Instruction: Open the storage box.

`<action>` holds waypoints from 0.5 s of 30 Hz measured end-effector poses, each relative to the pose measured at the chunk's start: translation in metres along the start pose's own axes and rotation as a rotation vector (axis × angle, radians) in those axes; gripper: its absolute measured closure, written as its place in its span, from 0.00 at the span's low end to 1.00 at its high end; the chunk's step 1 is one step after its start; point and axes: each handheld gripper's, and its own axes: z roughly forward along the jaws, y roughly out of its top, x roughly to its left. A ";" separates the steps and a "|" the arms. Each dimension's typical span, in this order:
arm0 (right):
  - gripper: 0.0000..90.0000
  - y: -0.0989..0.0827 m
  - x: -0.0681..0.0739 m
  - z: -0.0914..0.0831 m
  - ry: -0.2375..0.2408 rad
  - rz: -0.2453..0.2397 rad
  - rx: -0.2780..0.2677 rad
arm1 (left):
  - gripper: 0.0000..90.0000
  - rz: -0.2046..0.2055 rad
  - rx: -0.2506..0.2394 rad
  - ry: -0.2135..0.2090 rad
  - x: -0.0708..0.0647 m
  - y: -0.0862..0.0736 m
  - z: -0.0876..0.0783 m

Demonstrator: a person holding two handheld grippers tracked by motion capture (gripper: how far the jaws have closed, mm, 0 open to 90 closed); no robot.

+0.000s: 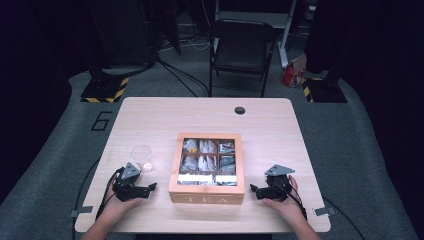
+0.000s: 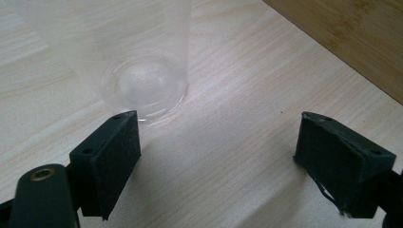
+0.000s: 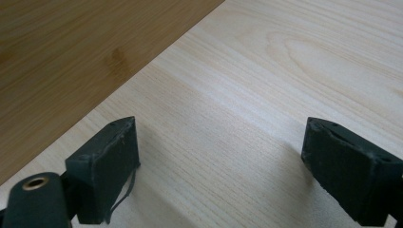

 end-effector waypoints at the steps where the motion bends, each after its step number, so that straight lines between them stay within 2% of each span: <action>1: 0.13 0.000 0.000 0.000 0.000 0.000 0.000 | 0.16 -0.002 -0.001 0.001 0.000 0.000 0.000; 15: 0.12 0.000 0.000 0.000 -0.003 -0.003 0.001 | 0.16 -0.002 -0.001 0.001 0.000 0.000 0.000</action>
